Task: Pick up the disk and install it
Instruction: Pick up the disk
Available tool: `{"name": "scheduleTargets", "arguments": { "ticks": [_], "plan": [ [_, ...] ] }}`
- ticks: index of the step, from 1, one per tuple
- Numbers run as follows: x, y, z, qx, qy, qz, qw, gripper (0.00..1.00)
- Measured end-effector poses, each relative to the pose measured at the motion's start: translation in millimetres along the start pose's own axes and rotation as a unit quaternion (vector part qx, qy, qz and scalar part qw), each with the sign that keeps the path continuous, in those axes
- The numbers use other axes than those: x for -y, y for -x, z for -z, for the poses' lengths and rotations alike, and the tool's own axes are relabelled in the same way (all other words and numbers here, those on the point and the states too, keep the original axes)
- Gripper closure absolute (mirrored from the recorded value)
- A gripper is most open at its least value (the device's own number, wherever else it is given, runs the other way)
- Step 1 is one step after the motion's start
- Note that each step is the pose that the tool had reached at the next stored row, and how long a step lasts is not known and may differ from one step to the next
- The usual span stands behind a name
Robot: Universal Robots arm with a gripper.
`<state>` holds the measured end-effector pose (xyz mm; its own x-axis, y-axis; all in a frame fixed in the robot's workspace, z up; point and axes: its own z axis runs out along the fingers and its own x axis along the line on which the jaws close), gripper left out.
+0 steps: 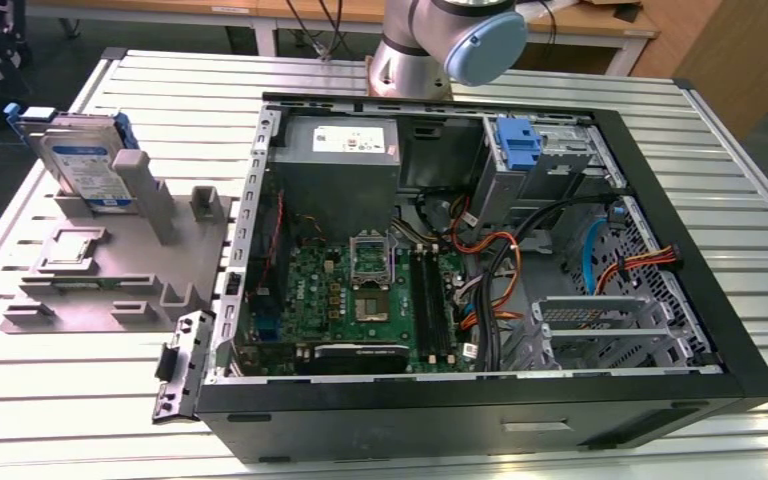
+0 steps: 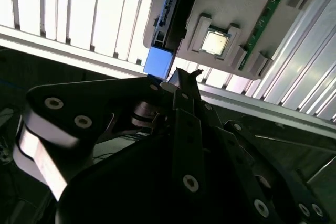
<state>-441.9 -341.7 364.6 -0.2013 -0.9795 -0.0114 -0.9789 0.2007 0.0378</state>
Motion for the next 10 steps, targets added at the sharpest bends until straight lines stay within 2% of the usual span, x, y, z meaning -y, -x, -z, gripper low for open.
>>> {"name": "scheduleTargets", "arguments": {
  "ticks": [5, 8, 10],
  "plan": [
    [0.0, 0.0, -1.6, -0.0001, -0.0005, 0.018, 0.9998, 0.9],
    [0.1, 0.0, -3.4, 0.0016, -0.0096, 0.018, 0.9998, 0.9],
    [0.2, 0.0, -4.0, 0.0022, -0.0125, 0.018, 0.9998, 0.9]
  ]
}}
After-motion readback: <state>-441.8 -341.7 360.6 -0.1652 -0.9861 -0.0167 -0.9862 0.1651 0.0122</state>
